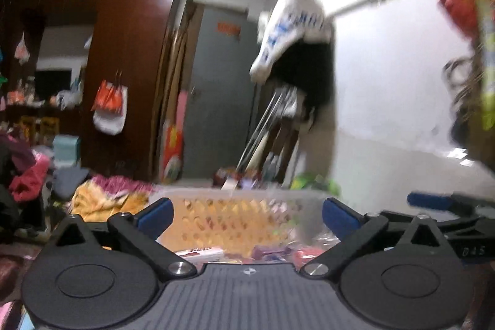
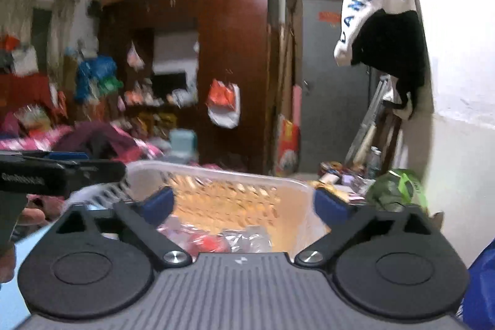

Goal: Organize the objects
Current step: 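Drop the red box with the left tool while the right drops a clear bag, then drop the white bagged roll with the left tool while the right drops the 'KENT' box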

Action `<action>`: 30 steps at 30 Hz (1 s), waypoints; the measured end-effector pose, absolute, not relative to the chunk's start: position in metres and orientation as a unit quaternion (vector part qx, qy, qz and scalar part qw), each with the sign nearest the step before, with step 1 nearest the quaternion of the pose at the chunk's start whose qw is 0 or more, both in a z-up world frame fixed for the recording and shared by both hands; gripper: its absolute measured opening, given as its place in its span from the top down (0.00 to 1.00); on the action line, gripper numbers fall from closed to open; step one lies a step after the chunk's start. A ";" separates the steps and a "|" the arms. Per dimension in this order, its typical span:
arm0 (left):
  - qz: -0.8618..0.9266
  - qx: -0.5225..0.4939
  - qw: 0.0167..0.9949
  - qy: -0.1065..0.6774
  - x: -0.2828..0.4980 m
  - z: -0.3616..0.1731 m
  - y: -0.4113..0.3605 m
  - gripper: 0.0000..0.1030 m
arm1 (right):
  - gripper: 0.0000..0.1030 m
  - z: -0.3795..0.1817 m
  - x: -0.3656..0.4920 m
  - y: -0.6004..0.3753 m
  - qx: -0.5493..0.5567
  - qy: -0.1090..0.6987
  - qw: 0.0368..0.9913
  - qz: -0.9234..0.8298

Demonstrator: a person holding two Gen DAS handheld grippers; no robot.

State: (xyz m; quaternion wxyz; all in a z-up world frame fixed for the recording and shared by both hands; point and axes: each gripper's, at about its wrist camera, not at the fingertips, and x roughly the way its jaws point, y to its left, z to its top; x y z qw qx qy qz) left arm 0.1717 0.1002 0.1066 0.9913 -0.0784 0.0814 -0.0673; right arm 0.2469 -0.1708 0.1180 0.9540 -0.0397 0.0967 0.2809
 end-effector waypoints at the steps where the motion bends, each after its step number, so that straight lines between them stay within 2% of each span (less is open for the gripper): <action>1: -0.074 -0.076 0.992 0.072 0.158 0.102 0.104 0.00 | 0.00 0.116 0.237 -0.180 -0.028 0.089 0.952 0.291; 4: -0.084 -0.067 0.989 0.099 0.127 0.076 0.117 0.00 | 0.00 0.094 0.211 -0.203 -0.018 0.082 0.947 0.309; 6: -0.077 -0.071 0.985 0.136 0.124 0.054 0.128 0.00 | 0.00 0.074 0.215 -0.206 -0.020 0.124 0.940 0.316; 7: -0.059 -0.073 0.984 0.153 0.128 0.045 0.132 0.00 | 0.04 0.062 0.219 -0.206 -0.021 0.148 0.936 0.318; 9: -0.028 -0.078 0.979 0.187 0.139 0.030 0.140 0.00 | 0.18 0.041 0.229 -0.203 -0.021 0.188 0.929 0.320; 10: -0.025 -0.086 0.975 0.204 0.146 0.024 0.143 0.00 | 0.32 0.035 0.233 -0.201 -0.019 0.204 0.924 0.322; 11: -0.027 -0.091 0.971 0.218 0.153 0.019 0.144 0.00 | 0.53 0.031 0.237 -0.198 -0.016 0.215 0.921 0.326; 12: -0.027 -0.092 0.969 0.226 0.159 0.014 0.144 0.01 | 0.61 0.027 0.240 -0.195 -0.017 0.225 0.917 0.329; 13: -0.024 -0.090 0.968 0.232 0.163 0.010 0.143 0.01 | 0.64 0.026 0.242 -0.193 -0.017 0.230 0.915 0.331; 24: -0.010 -0.045 0.963 0.267 0.177 0.002 0.126 0.02 | 0.59 0.021 0.243 -0.171 -0.052 0.219 0.916 0.331; 30: 0.001 -0.038 0.958 0.284 0.177 0.002 0.120 0.02 | 0.63 0.021 0.236 -0.167 -0.081 0.207 0.916 0.334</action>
